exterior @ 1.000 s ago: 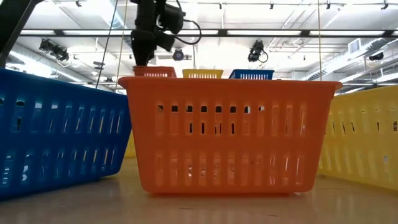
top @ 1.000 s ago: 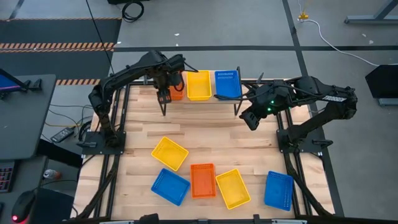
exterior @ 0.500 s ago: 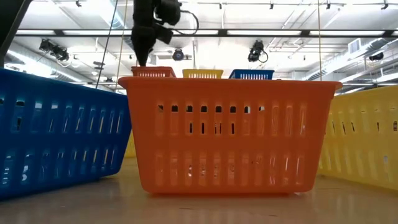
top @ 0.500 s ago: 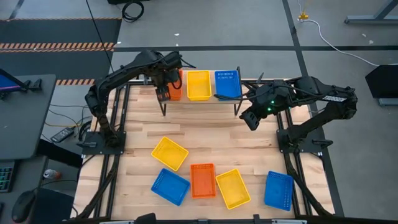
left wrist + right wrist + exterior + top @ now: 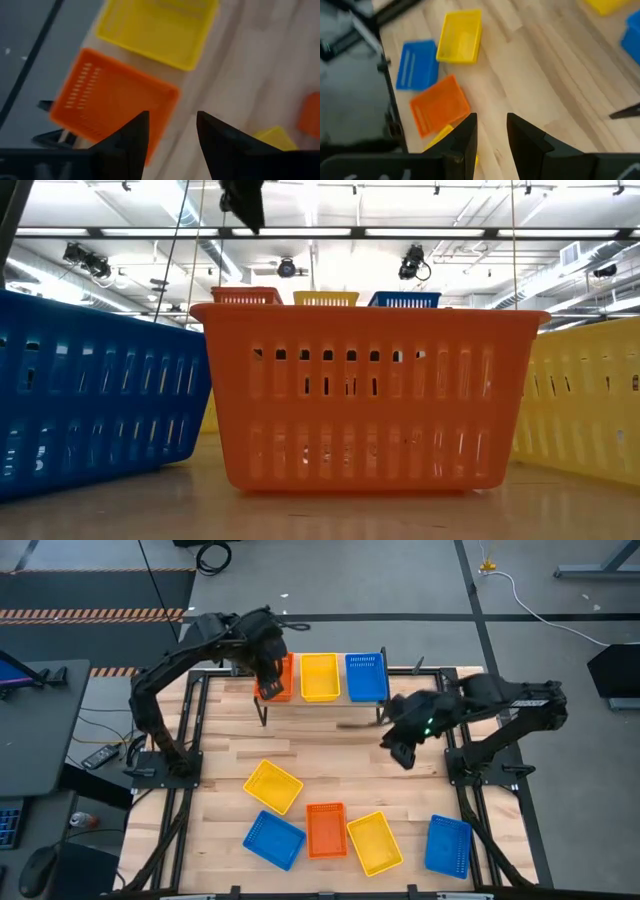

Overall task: Stack baskets on shelf by color
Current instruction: Stack the bottom yellow bin on top of the yellow bin on the shelf

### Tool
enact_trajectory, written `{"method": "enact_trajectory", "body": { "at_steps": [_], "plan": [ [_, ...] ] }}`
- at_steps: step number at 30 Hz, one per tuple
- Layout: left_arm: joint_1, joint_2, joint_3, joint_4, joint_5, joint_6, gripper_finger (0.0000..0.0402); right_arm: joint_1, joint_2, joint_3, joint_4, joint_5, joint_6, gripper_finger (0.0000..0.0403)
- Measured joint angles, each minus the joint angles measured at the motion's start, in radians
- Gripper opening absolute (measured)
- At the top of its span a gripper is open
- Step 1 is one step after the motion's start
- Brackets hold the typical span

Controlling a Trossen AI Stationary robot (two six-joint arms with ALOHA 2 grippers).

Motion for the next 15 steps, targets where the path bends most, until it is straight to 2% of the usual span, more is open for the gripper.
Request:
{"method": "enact_trajectory", "body": {
  "at_steps": [6,15],
  "plan": [
    [-0.125,0.003,0.014,-0.051,0.001,-0.168,0.0172,0.051,0.063,-0.090,0.081,-0.053,-0.045,0.0119],
    [-0.408,0.000,0.014,-0.071,-0.031,-0.508,0.0172,0.131,0.067,-0.186,0.153,-0.119,-0.040,0.0186]
  ]
}}
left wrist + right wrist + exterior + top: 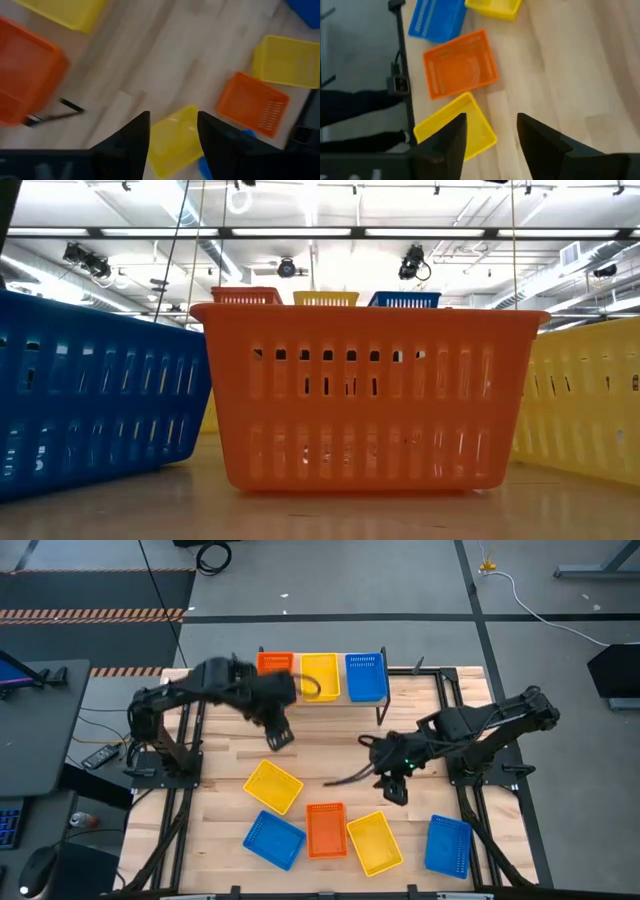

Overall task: Stack baskets on shelf by color
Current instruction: Stack the bottom yellow bin on top of the yellow bin on the shelf

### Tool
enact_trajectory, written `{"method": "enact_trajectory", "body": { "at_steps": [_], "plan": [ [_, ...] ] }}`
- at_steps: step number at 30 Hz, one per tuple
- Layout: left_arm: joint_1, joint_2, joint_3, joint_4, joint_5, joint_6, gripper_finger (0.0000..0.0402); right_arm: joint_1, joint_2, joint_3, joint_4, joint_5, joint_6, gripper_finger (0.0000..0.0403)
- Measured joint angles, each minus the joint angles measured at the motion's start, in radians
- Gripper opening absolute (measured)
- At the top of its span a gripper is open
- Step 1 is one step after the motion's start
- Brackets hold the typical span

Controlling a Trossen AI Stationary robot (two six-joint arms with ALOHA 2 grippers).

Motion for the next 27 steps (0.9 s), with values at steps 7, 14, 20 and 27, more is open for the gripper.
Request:
{"method": "enact_trajectory", "body": {
  "at_steps": [7,14,20,27],
  "plan": [
    [-0.244,0.000,-0.030,0.018,-0.121,-0.349,0.0172,0.126,-0.006,-0.117,0.216,-0.008,0.064,0.0214],
    [-0.458,-0.001,-0.086,0.028,-0.157,-0.635,0.0172,0.198,-0.006,-0.267,0.476,-0.047,0.176,0.0211],
    [-0.573,-0.001,-0.140,0.061,-0.166,-0.772,0.0172,0.273,-0.006,-0.334,0.460,-0.090,0.206,0.0211],
    [-0.641,0.000,-0.186,0.140,-0.215,-0.906,0.0172,0.386,-0.006,-0.356,0.466,-0.108,0.249,0.0228]
  ]
}}
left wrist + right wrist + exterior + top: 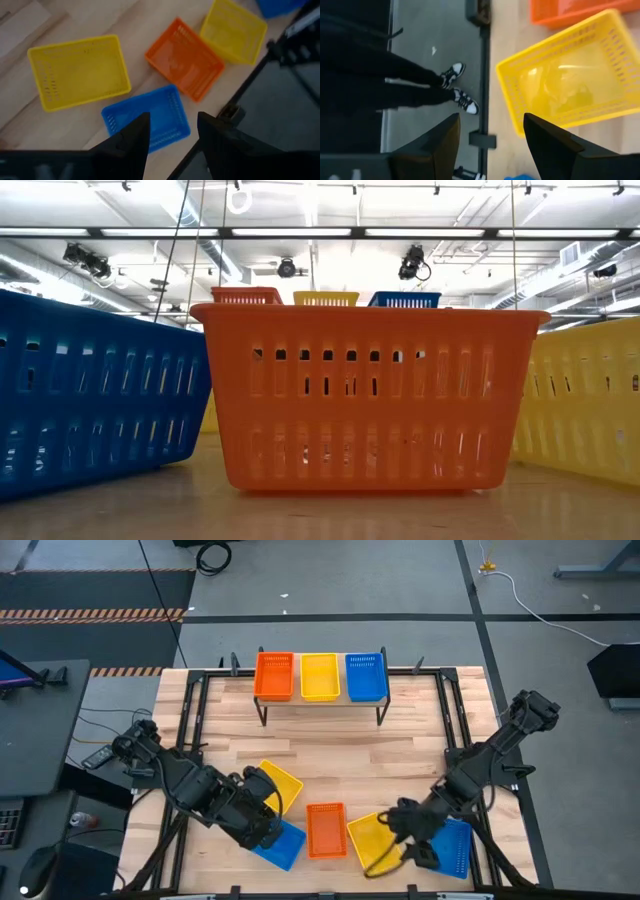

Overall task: Stack baskets on shelf by color
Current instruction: Stack the bottom yellow bin on top of the yellow bin on the shelf

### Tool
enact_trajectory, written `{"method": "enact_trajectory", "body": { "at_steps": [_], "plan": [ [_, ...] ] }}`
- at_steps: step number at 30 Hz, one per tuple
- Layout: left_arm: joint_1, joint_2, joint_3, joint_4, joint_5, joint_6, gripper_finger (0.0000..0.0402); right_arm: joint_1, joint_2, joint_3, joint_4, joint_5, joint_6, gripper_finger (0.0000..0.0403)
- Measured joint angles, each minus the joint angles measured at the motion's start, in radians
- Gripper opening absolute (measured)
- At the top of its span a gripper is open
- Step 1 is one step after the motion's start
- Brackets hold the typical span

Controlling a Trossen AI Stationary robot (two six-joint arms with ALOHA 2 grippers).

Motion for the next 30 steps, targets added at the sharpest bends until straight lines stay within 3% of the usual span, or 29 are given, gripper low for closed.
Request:
{"method": "enact_trajectory", "body": {
  "at_steps": [5,14,20,25,30],
  "plan": [
    [-0.023,0.000,-0.038,0.118,-0.055,-0.062,0.0172,0.052,0.000,0.000,-0.001,0.057,0.000,0.0244],
    [-0.026,0.001,-0.068,0.294,-0.100,0.056,0.0172,0.128,0.006,-0.010,-0.005,0.198,-0.020,0.0256],
    [-0.026,0.001,-0.068,0.424,-0.177,0.176,0.0172,0.162,0.083,-0.028,0.005,0.197,-0.030,0.0256],
    [-0.032,0.001,-0.068,0.557,-0.206,0.302,0.0172,0.162,0.185,-0.028,0.113,0.194,-0.077,0.0256],
    [-0.033,0.000,-0.068,0.568,-0.260,0.312,0.0172,0.162,0.260,-0.028,0.128,0.193,-0.102,0.0256]
  ]
}}
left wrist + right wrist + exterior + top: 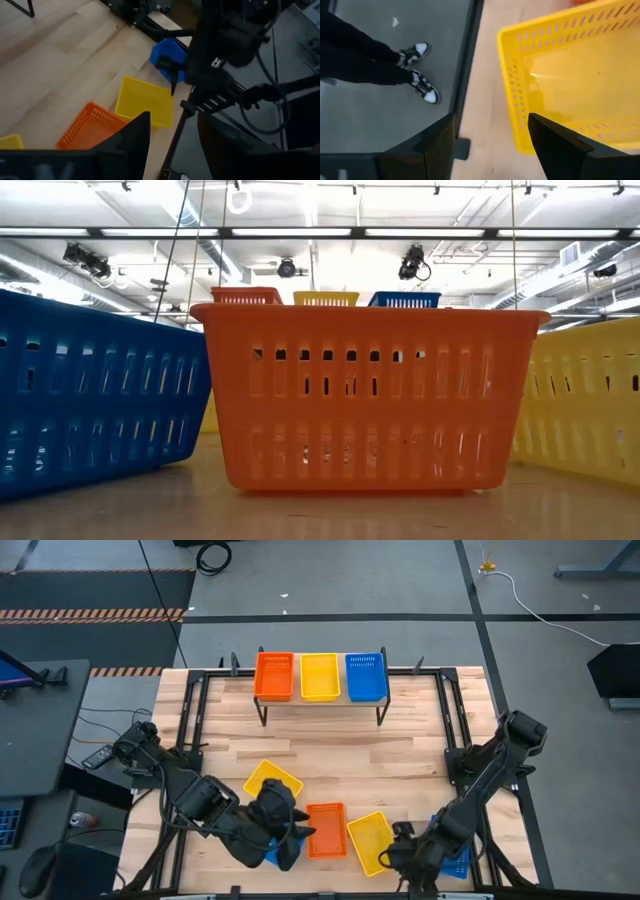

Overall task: Stack baskets on shelf by color
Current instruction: Stack the bottom yellow bin on top of the yellow bin on the shelf

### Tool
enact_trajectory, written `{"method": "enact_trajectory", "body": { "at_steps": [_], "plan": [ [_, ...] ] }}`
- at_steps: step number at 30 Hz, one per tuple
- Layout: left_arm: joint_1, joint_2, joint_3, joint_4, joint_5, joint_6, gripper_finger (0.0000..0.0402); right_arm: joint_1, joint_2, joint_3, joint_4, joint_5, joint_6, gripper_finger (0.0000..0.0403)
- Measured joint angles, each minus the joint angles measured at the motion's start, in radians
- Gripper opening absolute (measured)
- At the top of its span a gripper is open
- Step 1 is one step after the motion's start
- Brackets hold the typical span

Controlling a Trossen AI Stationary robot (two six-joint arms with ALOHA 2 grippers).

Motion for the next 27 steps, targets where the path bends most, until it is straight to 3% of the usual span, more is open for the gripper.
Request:
{"method": "enact_trajectory", "body": {
  "at_steps": [8,13,17,23,27],
  "plan": [
    [0.000,0.000,0.000,0.000,-0.002,0.000,0.0172,-0.001,0.094,0.000,0.063,0.000,-0.057,0.0254],
    [-0.001,0.000,0.000,0.001,-0.004,0.000,0.0172,-0.002,0.151,0.000,0.050,-0.009,-0.058,0.0229],
    [-0.005,0.000,0.000,0.007,-0.004,-0.009,0.0172,-0.018,0.162,0.000,0.057,-0.046,-0.073,0.0171],
    [-0.001,0.000,0.000,0.028,-0.004,-0.008,0.0172,-0.050,0.136,0.003,0.032,-0.092,-0.089,0.0024],
    [0.001,0.000,0.000,0.037,-0.004,-0.008,0.0172,-0.076,0.092,0.014,-0.013,-0.096,-0.088,0.0022]
  ]
}}
